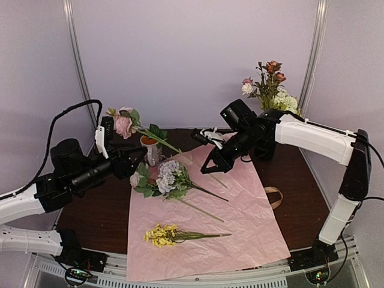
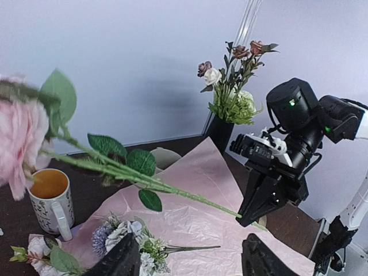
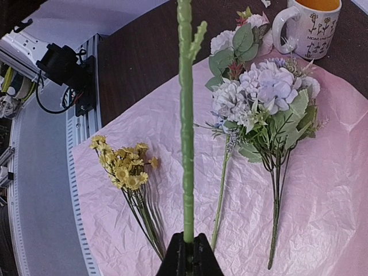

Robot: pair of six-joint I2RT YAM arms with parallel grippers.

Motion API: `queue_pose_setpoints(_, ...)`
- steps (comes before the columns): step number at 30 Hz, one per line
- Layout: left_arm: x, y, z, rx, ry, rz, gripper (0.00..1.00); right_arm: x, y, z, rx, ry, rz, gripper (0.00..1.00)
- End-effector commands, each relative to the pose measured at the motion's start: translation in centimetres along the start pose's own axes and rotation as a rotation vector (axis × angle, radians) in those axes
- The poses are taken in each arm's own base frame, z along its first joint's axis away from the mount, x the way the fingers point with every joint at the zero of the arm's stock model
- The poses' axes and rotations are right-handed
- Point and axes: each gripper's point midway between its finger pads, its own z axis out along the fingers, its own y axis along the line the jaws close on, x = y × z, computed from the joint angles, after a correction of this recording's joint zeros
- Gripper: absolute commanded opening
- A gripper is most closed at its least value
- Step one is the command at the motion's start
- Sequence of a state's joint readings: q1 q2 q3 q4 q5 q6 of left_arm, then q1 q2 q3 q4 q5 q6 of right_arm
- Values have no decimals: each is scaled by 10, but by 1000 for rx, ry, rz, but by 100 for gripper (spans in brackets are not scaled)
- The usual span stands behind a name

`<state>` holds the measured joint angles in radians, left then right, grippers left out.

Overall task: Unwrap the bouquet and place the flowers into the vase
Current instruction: Pick up the fake flower from the flattened wrapping paper, then pass from the right arm to the left

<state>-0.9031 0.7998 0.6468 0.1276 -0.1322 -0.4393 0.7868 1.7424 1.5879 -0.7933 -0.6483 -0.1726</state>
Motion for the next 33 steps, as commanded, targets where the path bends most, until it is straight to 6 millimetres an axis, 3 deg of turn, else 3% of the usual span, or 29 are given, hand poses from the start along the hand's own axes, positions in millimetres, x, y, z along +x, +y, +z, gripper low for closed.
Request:
queue_pose_setpoints(1, -13, -6, 27, 30, -127, -124, 63, -41, 33, -34, -95, -207, -71, 0)
queue_pose_setpoints(11, -59, -32, 74, 145, -361, -169, 61, -34, 39, -33, -134, -241, -39, 0)
queue_pose_setpoints(17, -64, -50, 92, 225, -360, -166, 55, -42, 43, -43, -134, -285, -42, 0)
queue_pose_setpoints(21, -59, -55, 102, 263, -358, -201, 28, -45, 48, -47, -163, -299, -45, 0)
queue_pose_setpoints(25, -56, -59, 110, 290, -350, -224, 16, -44, 52, -49, -177, -301, -48, 0)
queue_pose_setpoints(26, -55, -60, 111, 294, -345, -225, 12, -43, 53, -49, -182, -295, -50, 2)
queue_pose_setpoints(29, -50, -63, 115, 300, -314, -210, 4, -39, 56, -59, -185, -265, -92, 21)
queue_pose_setpoints(33, -34, -63, 122, 289, -236, -173, 0, -53, 47, -91, -133, -290, -138, 37)
